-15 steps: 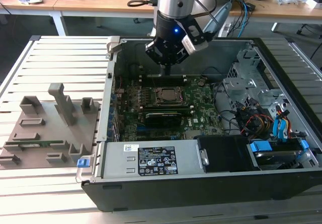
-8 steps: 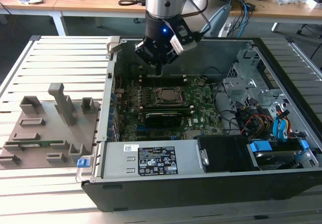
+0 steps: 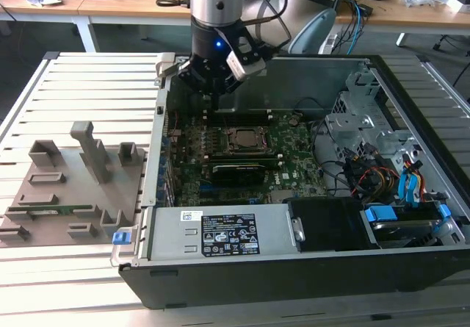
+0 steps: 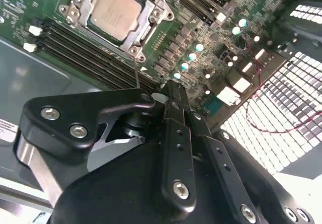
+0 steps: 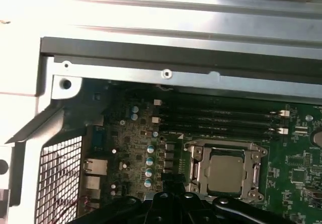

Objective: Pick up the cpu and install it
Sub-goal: 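Install the first cpu locking lever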

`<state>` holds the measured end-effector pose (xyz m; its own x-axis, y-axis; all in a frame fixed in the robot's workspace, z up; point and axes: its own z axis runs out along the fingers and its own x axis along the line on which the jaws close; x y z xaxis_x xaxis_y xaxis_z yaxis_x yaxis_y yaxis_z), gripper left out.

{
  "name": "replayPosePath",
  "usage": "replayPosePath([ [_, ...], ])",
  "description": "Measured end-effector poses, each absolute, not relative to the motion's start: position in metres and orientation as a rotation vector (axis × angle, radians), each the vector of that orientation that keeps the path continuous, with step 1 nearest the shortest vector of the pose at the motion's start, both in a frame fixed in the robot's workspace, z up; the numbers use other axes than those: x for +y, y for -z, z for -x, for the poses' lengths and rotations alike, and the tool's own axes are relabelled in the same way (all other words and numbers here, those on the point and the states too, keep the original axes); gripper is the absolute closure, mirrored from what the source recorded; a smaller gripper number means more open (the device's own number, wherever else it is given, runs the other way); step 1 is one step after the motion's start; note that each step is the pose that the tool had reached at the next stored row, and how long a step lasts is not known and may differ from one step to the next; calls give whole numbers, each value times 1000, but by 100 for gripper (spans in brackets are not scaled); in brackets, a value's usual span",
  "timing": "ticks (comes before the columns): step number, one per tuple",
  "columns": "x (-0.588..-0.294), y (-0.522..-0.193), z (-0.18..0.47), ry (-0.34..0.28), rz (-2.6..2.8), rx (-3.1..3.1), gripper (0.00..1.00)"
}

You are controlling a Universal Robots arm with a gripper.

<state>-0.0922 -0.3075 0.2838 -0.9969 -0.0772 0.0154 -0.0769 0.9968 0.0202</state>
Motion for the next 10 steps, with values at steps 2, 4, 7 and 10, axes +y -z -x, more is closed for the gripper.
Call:
replayPosePath([
  [2, -306, -284, 95, 31, -120, -3123, 89],
  [4, -301, -282, 95, 31, -120, -3123, 89],
  [7, -288, -271, 95, 31, -120, -3123, 89],
  [10, -280, -266, 94, 29, -121, -3123, 89],
])
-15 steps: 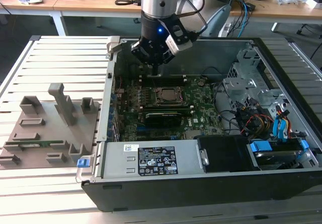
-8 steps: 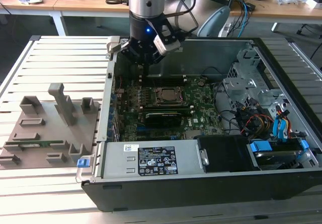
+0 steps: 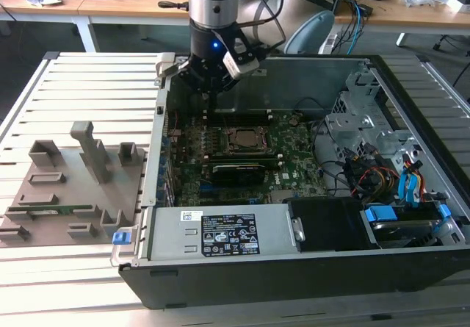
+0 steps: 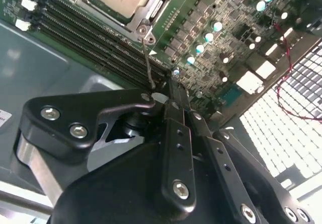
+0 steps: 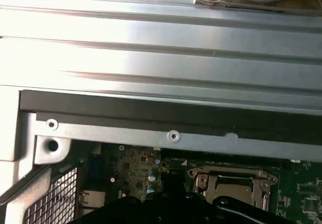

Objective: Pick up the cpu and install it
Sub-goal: 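Install the first cpu locking lever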

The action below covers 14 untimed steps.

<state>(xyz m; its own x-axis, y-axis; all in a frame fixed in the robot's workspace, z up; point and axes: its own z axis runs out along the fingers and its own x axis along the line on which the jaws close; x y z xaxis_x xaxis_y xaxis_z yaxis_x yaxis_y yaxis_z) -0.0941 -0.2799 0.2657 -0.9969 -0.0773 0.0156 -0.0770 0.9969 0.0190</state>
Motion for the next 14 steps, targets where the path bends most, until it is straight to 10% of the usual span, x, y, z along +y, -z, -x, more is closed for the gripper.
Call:
replayPosePath([
  [14, -280, -265, 69, 24, -121, -3122, 89],
])
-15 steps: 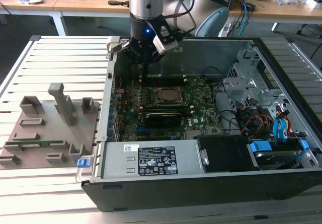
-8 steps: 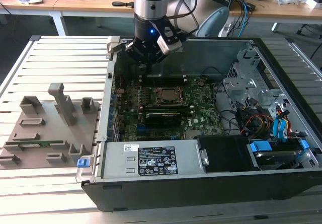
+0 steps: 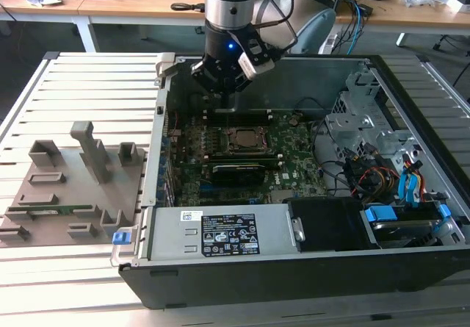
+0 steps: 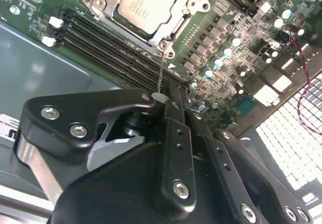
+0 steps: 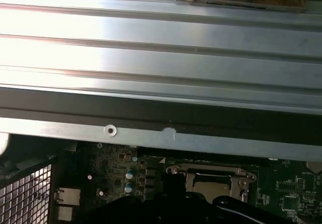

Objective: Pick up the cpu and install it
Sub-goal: 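Install the first cpu locking lever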

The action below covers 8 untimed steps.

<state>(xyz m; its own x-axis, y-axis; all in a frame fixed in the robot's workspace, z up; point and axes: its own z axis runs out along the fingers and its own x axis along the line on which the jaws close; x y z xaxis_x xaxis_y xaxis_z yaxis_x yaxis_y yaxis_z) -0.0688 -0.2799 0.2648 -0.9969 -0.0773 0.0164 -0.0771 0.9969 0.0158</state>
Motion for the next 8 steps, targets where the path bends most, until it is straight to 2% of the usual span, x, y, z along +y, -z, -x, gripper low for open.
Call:
replayPosePath([
  [8, -280, -265, 57, 24, -121, -3122, 89],
])
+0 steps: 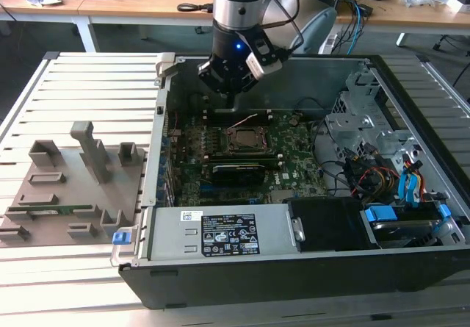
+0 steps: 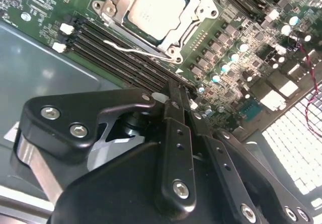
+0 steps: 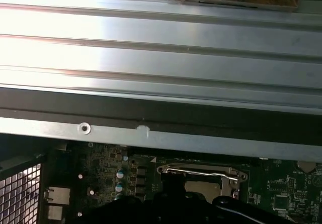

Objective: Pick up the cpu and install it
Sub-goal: 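Install the first cpu locking lever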

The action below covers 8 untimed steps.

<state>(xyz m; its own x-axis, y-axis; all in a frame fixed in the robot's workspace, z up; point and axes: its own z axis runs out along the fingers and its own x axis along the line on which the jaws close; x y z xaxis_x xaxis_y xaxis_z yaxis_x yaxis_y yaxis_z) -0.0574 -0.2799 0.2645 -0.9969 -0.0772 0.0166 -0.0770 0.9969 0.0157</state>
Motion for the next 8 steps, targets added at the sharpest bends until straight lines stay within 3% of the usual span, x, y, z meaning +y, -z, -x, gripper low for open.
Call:
replayPosePath([
  [8, -280, -255, 49, 24, -121, -3121, 89],
])
